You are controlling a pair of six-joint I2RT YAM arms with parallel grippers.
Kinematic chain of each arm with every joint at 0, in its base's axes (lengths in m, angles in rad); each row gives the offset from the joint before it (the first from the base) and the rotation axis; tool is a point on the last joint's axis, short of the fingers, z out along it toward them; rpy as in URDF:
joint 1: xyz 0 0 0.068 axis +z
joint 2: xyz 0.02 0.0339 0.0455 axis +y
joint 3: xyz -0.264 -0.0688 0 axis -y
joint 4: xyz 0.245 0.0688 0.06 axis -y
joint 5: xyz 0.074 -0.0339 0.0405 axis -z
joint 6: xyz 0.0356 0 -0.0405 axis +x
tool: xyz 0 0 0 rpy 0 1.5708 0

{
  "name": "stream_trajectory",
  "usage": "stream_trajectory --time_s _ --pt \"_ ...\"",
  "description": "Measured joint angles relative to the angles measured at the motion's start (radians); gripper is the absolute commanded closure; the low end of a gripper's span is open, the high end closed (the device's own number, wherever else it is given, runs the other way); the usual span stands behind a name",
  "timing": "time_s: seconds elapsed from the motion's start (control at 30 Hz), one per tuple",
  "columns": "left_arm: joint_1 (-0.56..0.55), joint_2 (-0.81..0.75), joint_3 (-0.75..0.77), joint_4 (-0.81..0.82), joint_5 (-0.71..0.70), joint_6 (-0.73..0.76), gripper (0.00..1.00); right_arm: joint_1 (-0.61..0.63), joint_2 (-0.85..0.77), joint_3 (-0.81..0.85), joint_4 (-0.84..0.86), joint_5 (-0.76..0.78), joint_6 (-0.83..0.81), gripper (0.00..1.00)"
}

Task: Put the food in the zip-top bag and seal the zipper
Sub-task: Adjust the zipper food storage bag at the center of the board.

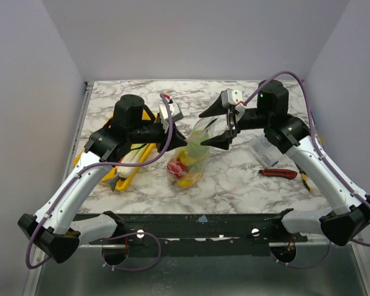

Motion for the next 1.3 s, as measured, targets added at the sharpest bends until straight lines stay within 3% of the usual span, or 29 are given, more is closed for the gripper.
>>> stream_trajectory --time_s 0.23,0.63,0.8,1.07,1.3 --pt "0.000 -0.032 0.000 -0.034 0.013 0.032 1.00 0.000 0.047 0.053 -0.071 -0.159 -0.085 0.13" --pt "0.000 -0.027 0.025 -0.083 0.039 0.055 1.00 0.042 0.178 0.116 -0.167 -0.174 -0.150 0.22" --pt "0.000 -0.018 0.049 -0.098 0.042 0.065 1.00 0.071 0.214 0.154 -0.200 -0.175 -0.172 0.37" --pt "0.000 -0.018 0.051 -0.108 0.044 0.086 1.00 0.077 0.260 0.173 -0.245 -0.175 -0.183 0.44" --pt "0.000 -0.027 0.051 -0.116 0.044 0.100 1.00 0.077 0.245 0.130 -0.225 -0.183 -0.164 0.57"
